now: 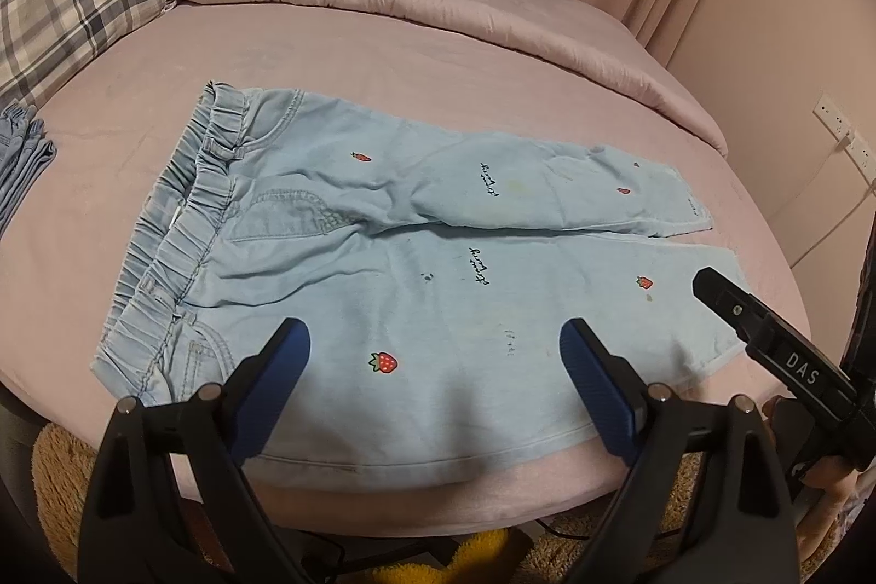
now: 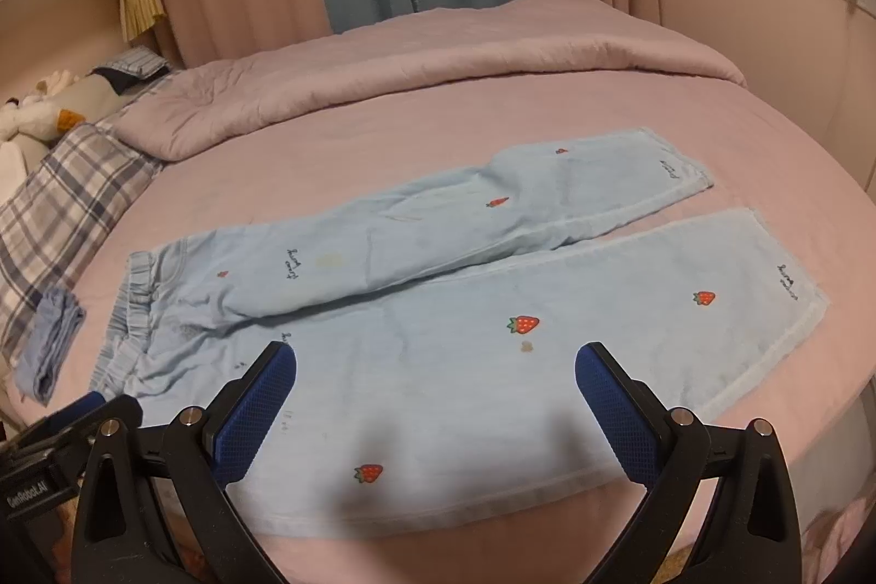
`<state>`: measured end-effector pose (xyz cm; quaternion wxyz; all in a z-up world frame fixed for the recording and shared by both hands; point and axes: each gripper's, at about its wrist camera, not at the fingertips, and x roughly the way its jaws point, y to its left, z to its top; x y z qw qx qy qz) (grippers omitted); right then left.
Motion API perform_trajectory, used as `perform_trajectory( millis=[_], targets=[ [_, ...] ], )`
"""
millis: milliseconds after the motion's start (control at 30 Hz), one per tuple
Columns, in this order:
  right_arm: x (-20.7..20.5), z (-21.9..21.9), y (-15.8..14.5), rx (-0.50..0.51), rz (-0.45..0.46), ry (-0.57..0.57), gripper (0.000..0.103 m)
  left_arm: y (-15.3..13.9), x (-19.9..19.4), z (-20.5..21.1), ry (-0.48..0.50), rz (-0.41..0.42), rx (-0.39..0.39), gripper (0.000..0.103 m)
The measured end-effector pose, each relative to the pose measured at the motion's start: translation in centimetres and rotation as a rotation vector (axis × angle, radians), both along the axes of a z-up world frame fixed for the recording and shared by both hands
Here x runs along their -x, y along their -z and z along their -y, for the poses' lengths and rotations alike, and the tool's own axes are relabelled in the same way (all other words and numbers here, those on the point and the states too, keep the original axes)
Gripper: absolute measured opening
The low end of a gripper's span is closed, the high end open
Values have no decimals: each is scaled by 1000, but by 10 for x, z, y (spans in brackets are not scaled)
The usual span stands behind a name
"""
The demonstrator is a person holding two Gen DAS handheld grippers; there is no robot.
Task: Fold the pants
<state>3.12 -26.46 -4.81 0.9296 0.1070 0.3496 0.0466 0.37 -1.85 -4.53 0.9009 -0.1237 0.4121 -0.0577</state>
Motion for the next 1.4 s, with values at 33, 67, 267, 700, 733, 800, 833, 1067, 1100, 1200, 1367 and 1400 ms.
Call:
perform_trajectory(
  millis=[33,67,267,700,733,800,833,1067,1100,1200,1367,1400],
  targets=[
    [0,1,0,-1,-1,1,102,0,0,-1,0,-1,1,92],
    [0,1,0,-1,-1,3,102,1,0,-1,1,-2,3,92],
    [1,1,0,-2,-4,4,102,1,0,-2,1,-4,12,90],
    [0,2,2,-5,-9,2,102,2,-2,-5,-2,-5,25,89],
    [-1,2,2,-6,-10,3,102,2,-2,-6,-3,-6,27,88],
    [-1,2,2,-5,-12,6,102,3,-2,-6,-4,-6,28,88],
    [-2,2,3,-6,-14,7,102,3,-2,-6,-4,-8,28,88],
    [-3,2,4,-8,-17,7,102,3,-5,-7,2,-13,33,86],
    [-3,2,4,-9,-18,7,102,3,-6,-7,2,-12,32,86],
    [-4,4,5,-13,-18,9,102,5,-7,-12,-3,-8,36,85],
    [-4,19,9,-41,-23,26,99,13,-14,-37,-43,-24,59,63],
    [-4,24,10,-45,-29,32,97,16,-16,-45,-64,-32,62,60]
  ],
)
